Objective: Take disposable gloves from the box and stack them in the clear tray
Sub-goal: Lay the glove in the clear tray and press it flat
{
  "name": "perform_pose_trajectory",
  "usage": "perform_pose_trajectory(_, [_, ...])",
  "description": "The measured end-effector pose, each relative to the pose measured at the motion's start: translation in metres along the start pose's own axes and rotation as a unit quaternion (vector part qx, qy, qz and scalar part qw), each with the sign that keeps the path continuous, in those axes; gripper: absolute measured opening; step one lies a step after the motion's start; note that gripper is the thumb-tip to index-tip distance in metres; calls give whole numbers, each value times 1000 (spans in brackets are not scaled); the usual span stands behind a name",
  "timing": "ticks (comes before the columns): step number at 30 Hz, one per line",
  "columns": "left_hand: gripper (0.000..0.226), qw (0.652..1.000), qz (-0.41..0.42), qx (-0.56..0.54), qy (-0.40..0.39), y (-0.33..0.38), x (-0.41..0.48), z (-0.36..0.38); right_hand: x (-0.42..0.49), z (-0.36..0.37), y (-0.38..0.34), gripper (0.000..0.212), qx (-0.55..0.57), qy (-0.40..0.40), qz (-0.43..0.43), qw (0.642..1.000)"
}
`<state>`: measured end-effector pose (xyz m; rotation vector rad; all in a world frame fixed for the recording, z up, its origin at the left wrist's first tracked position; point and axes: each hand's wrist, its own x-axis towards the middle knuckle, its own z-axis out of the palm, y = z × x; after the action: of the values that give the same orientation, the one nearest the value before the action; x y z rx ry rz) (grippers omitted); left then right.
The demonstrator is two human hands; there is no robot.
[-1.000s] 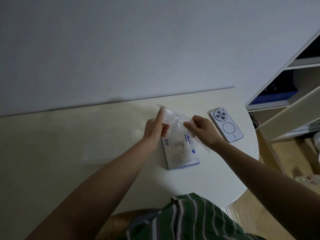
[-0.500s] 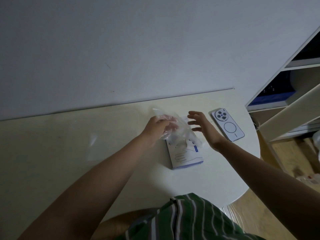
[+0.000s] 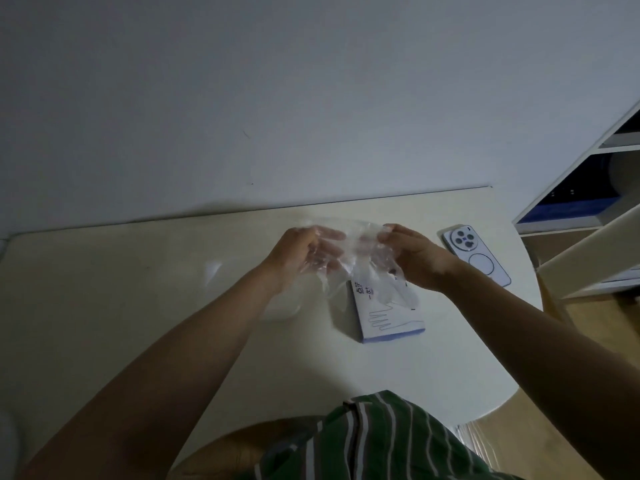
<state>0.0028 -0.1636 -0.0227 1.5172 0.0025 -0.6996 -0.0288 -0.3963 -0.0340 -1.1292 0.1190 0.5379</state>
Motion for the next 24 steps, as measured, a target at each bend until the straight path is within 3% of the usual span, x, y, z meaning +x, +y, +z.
perform_pose_trajectory(2, [48, 1000, 3, 4, -8, 1, -7, -14, 5, 14, -1, 47, -34, -41, 41, 998])
perform_pose_trajectory(5, [41, 1000, -4, -2, 12, 4, -16, -31, 17, 40, 1, 50, -58, -45, 26, 997])
perform_pose_trajectory(8, [24, 995, 18, 10, 95, 4, -27, -51, 34, 63, 2, 43, -70, 2, -8, 998])
perform_pose_trajectory(11, [32, 969, 70, 119, 204, -1, -37, -75, 48, 78, 4, 46, -50, 63, 5, 997])
perform_pose_trajectory(16, [27, 946, 76, 188, 253, -15, -51, -112, 65, 98, 5, 44, -47, 202, -36, 978])
perform_pose_trajectory(18, [29, 935, 78, 218, 267, -21, -54, -120, 67, 108, 8, 46, -161, 270, -97, 944])
perform_pose_trajectory(20, [29, 917, 84, 264, 287, -30, -56, -133, 70, 128, 12, 44, -315, 294, -219, 875])
perform_pose_trajectory(22, [30, 899, 73, 324, 287, -40, -56, -144, 75, 151, 14, 35, -406, 228, -326, 823])
perform_pose_trajectory(24, [32, 885, 50, 378, 269, -48, -56, -151, 84, 172, 23, 29, -464, 113, -328, 815])
